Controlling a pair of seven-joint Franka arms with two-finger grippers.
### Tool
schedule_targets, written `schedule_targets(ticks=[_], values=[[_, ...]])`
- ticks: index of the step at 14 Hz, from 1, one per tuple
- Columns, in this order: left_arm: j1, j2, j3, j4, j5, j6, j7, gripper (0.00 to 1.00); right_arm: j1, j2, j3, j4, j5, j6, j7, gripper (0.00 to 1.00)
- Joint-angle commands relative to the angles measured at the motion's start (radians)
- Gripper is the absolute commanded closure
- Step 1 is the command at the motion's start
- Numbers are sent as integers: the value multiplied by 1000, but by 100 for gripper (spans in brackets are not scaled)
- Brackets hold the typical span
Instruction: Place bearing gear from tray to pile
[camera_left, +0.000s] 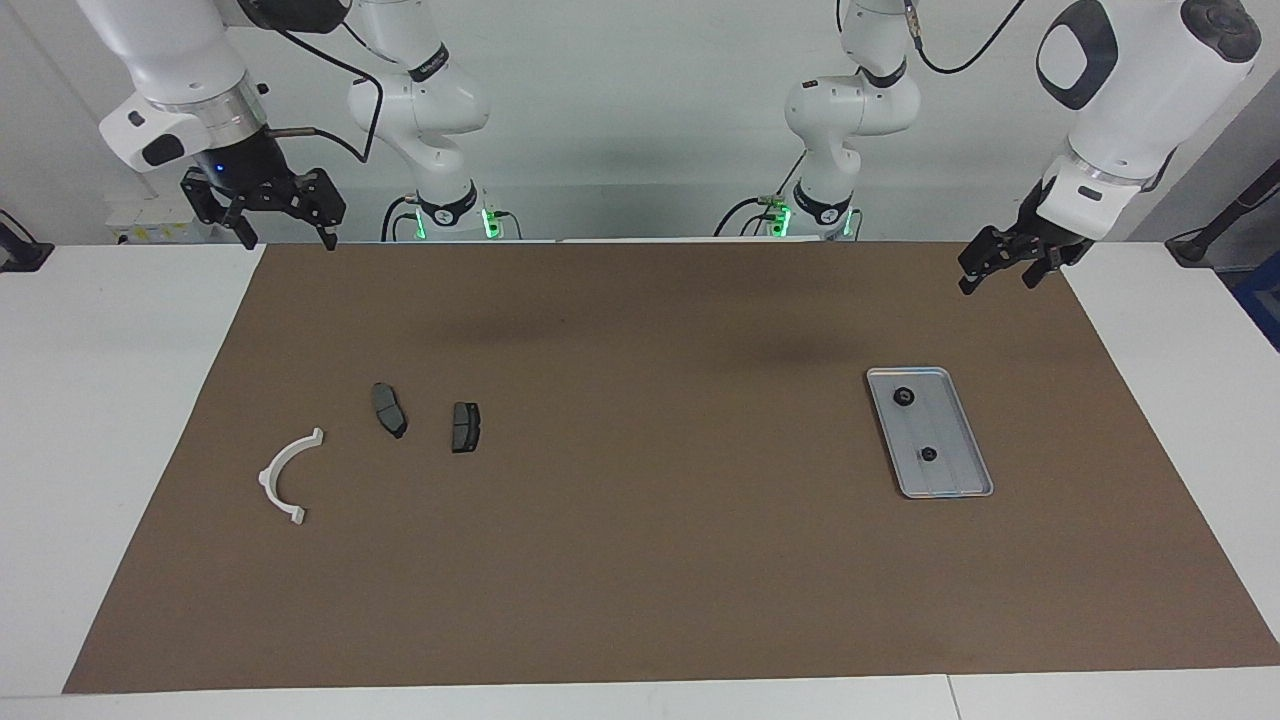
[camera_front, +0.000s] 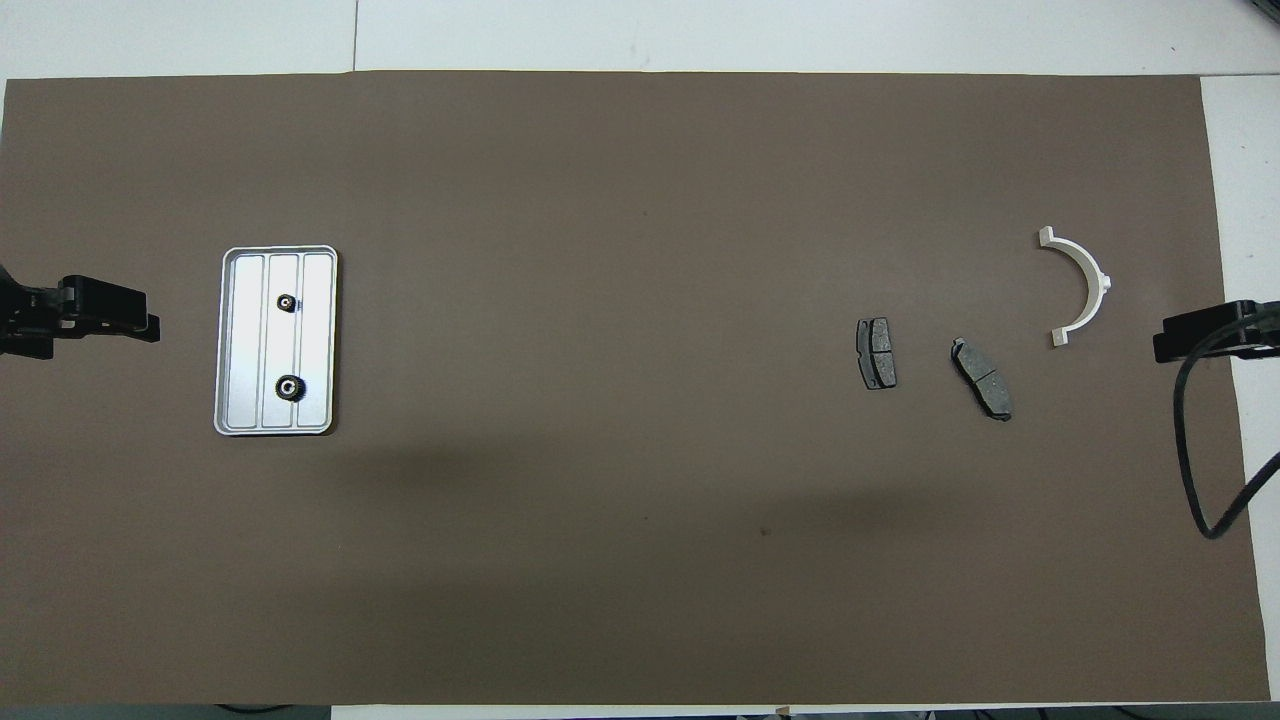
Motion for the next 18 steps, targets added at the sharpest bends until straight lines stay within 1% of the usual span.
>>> schedule_targets(ticks=[1,7,10,13,16,18], values=[[10,-15,-7,-6,15,0,8,0,-15,-6,6,-10,15,24,2,0],[10,-13,-9,-6,13,9,3,0,-15,-6,8,-10,14,25,-15,0],[2,1,-3,-3,13,1,-5,0,-15,-6,11,-8,11,25,-27,0],[-1,-9,-3,-6,15,10,-5,0,-16,-6,14,-8,11,25,-21,0],[8,-32,-6,-41,15,50,0,0,-16,-5,15,-10,12,22,-22,0],[5,-45,-6,-99,23,92,0,0,-20,-5,15,-10,14,19,-25,0]])
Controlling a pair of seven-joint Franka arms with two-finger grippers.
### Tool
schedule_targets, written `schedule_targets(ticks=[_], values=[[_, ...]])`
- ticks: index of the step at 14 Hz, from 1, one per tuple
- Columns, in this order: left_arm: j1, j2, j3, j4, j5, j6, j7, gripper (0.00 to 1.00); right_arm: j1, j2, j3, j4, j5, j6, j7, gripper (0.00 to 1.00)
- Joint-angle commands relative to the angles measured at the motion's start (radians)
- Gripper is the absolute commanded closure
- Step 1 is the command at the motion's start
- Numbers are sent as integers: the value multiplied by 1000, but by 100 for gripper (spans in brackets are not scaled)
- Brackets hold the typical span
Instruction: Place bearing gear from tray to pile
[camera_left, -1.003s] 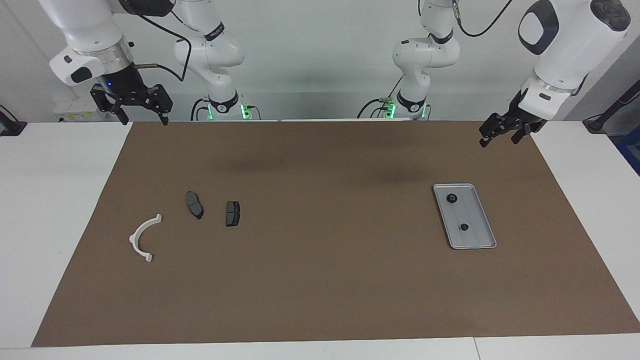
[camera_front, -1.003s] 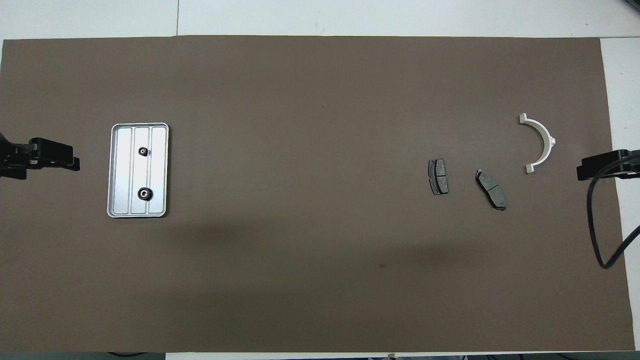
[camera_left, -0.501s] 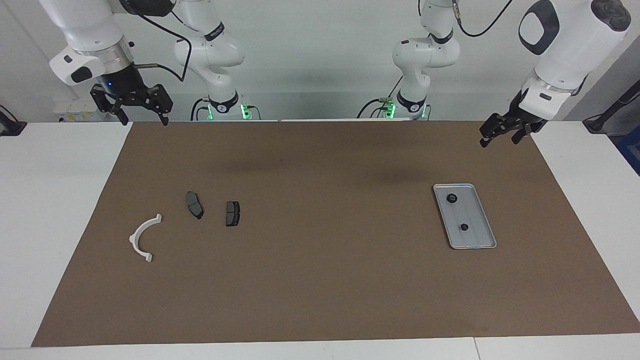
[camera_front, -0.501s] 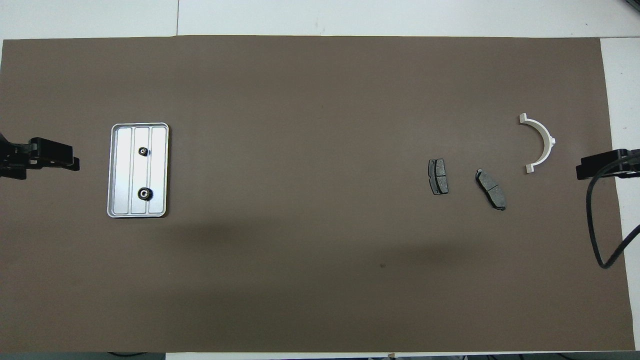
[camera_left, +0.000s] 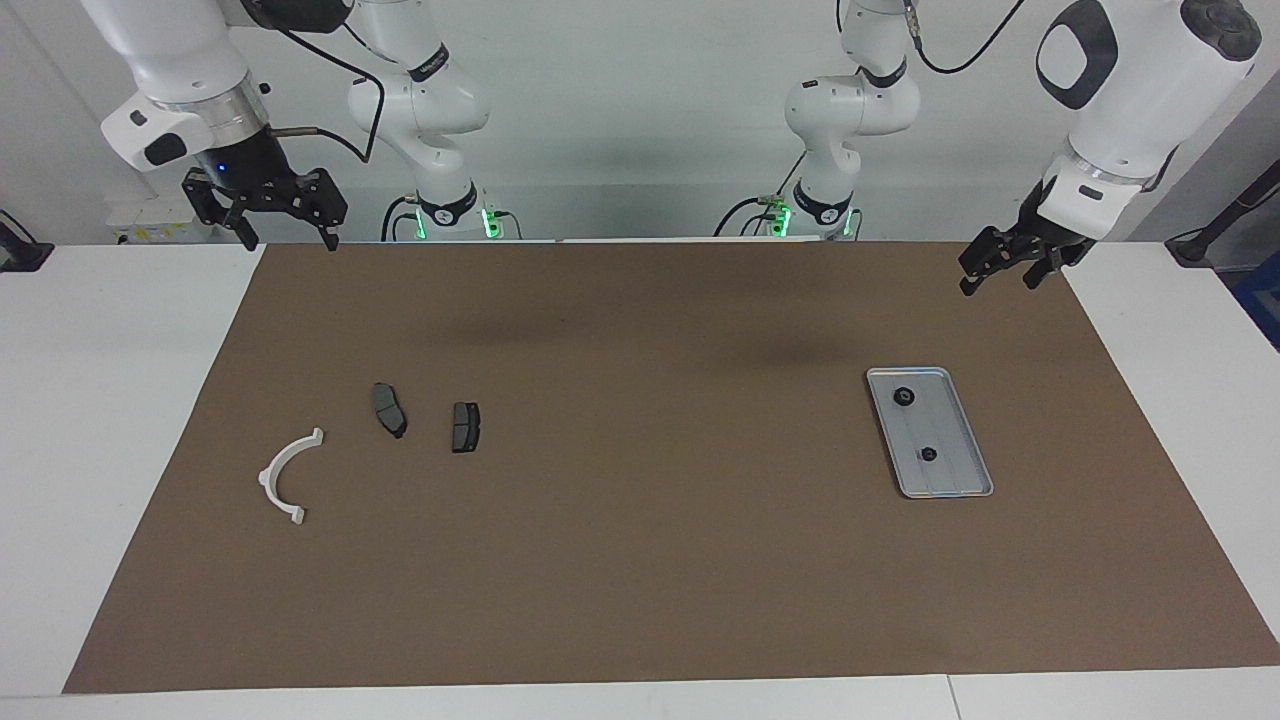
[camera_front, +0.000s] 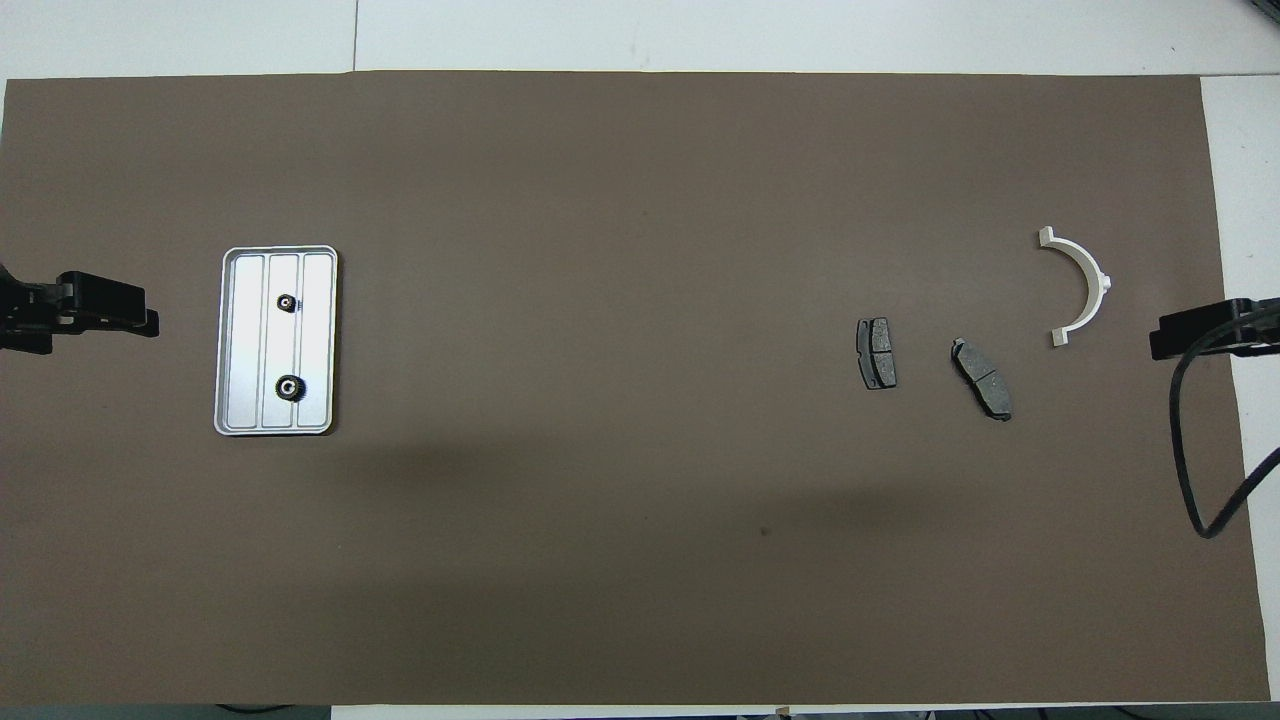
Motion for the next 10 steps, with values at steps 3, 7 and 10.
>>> schedule_targets(ticks=[3,7,10], values=[[4,-40,-8,-195,25,168,3,0,-12,-5,5,-5,14,14,-15,0],[7,-19,-8,-337,25,341,6,0,-15,-8,5,-5,14,11,2,0],[1,29,-8,-388,44,424,6,3,-17,-13,5,-10,14,16,14,0]])
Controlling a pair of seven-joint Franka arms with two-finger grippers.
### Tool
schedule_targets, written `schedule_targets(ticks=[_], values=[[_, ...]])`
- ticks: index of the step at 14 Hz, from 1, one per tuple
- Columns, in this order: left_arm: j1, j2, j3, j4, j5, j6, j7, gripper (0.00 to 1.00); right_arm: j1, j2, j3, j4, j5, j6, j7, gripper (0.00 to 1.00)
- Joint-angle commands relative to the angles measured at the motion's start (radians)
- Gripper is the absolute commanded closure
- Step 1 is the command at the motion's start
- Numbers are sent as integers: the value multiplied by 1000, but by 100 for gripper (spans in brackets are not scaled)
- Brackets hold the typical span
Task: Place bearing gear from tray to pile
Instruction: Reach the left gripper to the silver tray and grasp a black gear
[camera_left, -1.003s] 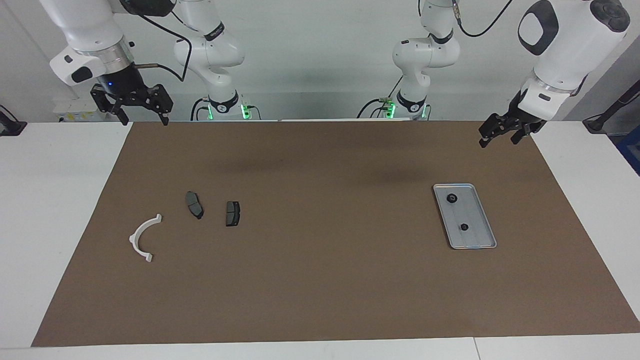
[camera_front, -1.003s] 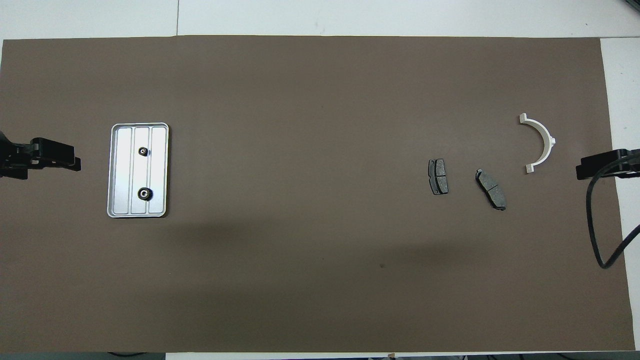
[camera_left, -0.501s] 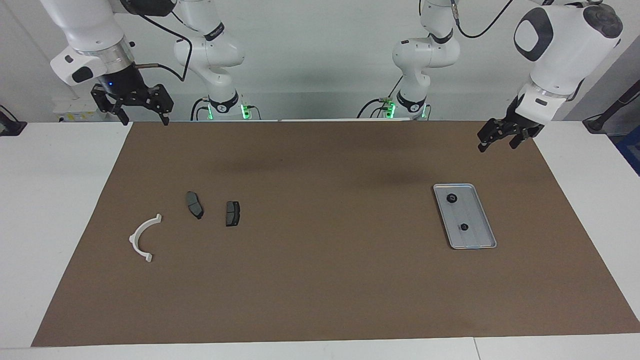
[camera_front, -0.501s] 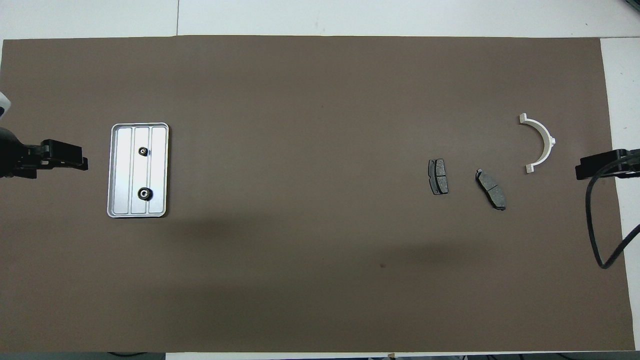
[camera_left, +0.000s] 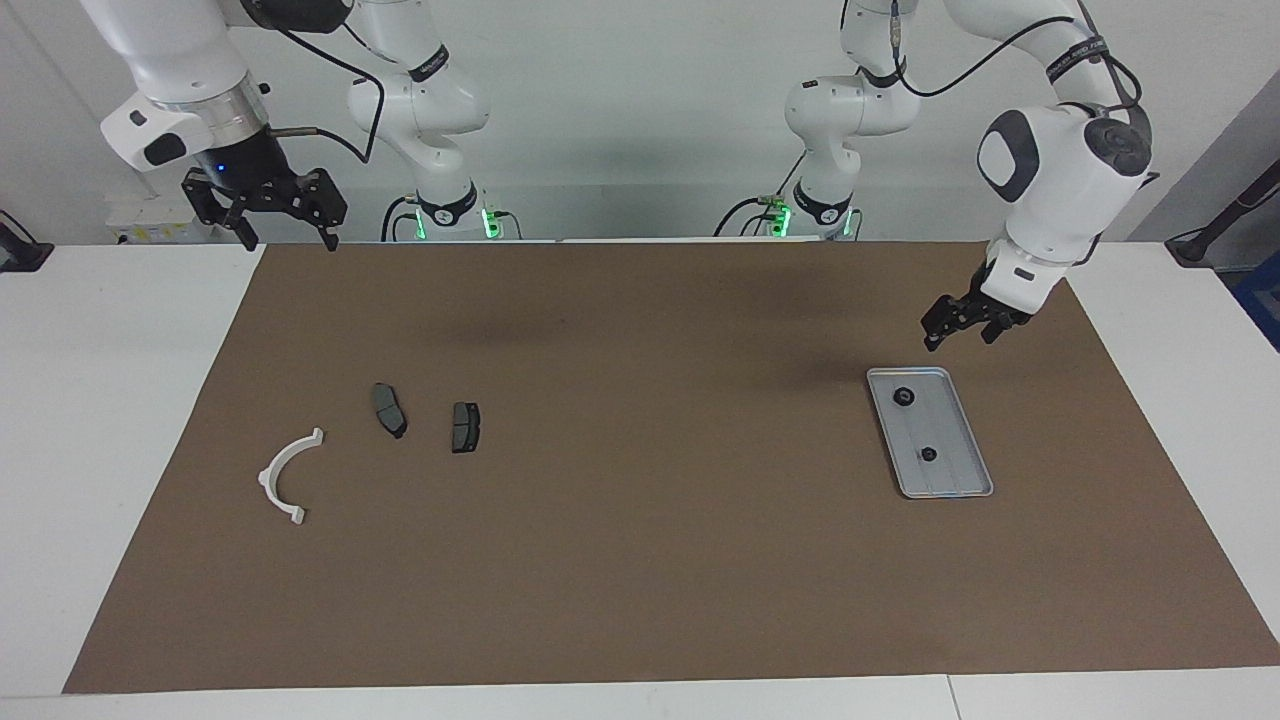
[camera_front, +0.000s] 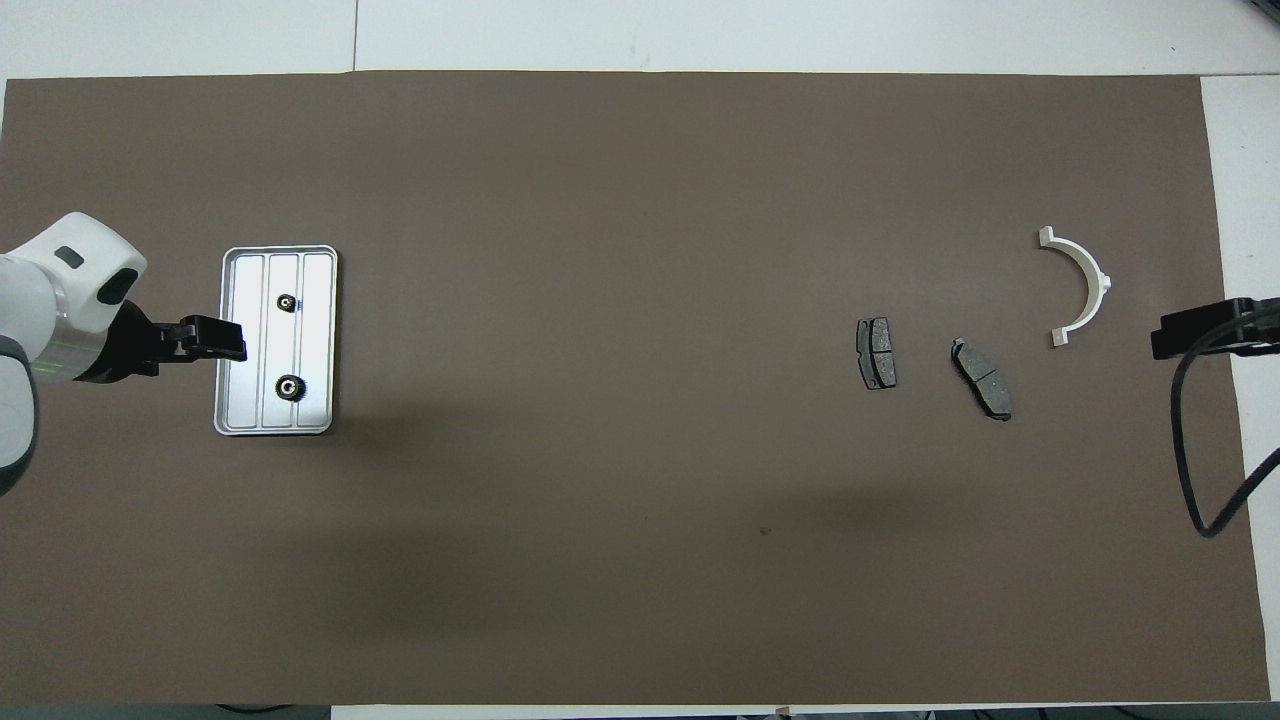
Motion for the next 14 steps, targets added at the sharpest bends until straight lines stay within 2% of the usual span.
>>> schedule_targets(ticks=[1,4,9,14], values=[[1,27,-5,-42,31,72,7,8,-15,-12,7,-9,14,17,24,0],[0,43,-5,-109,31,148,9,12,-17,-14,7,-10,14,43,41,0],[-6,103,-7,-127,31,192,7,13,-21,-12,7,-12,14,76,42,0],[-20,140,-7,-164,31,253,7,20,-21,-8,7,-12,15,94,41,0]])
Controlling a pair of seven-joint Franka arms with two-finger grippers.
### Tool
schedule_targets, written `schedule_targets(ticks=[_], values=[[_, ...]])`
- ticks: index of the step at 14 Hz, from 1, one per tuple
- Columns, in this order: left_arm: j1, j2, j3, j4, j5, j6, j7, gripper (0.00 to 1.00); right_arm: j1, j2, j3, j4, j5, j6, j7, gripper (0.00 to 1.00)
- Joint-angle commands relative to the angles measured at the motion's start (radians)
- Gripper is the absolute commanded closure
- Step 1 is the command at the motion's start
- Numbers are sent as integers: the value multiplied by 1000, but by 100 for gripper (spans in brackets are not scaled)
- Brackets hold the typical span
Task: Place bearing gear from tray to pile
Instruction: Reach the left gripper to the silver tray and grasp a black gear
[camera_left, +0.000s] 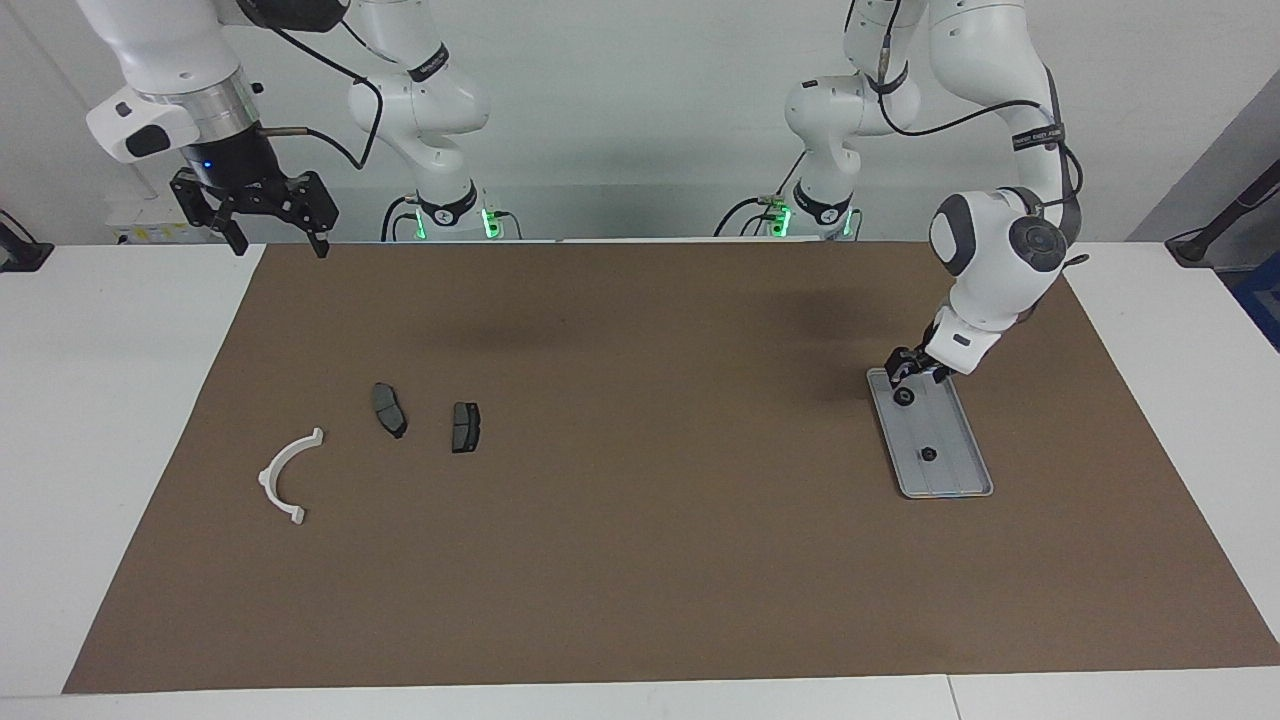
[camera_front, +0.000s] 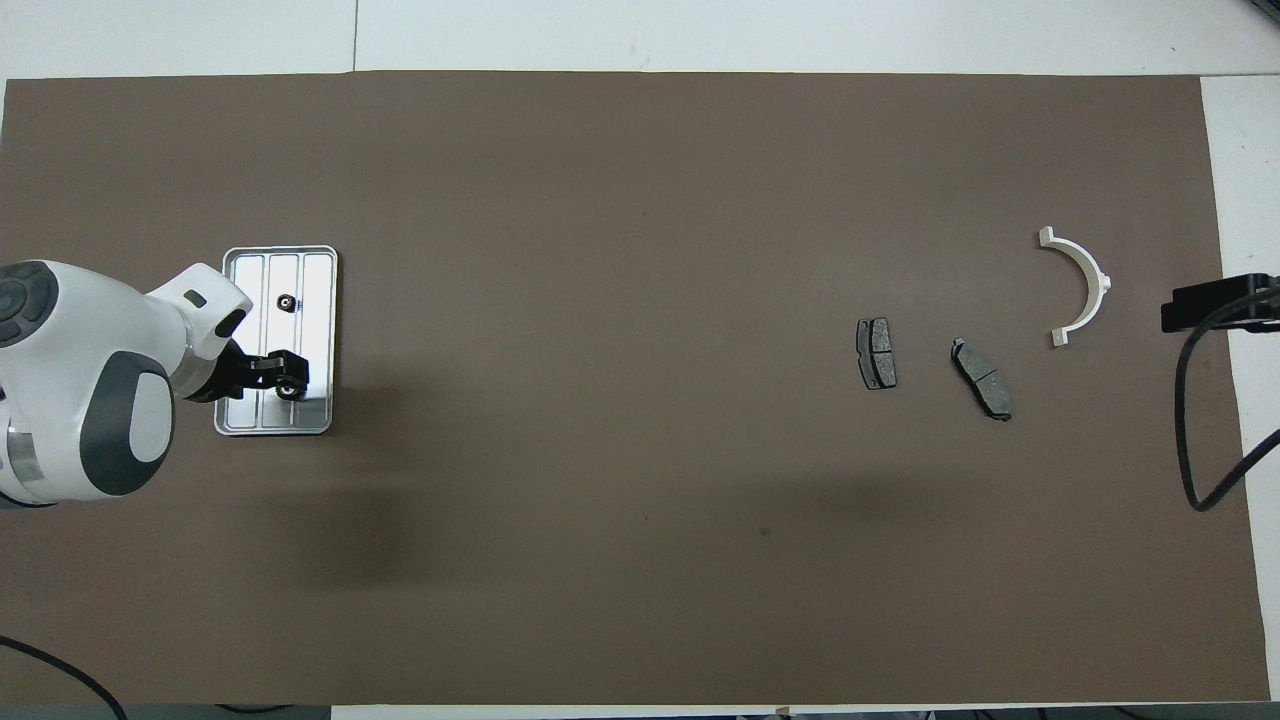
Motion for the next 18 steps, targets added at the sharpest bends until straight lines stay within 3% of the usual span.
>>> schedule_targets(ticks=[1,11,12,18], values=[[-14,17,10,-44,19,72,4,20,-16,-6,11,-12,15,25,9,0],[-14,57,10,-41,19,101,7,25,-15,-6,9,-13,15,27,8,0],[-14,58,10,-41,19,101,7,32,-15,-6,11,-13,15,28,9,0],[-12,63,11,-29,19,87,35,99,-13,-6,11,-24,15,56,8,0]])
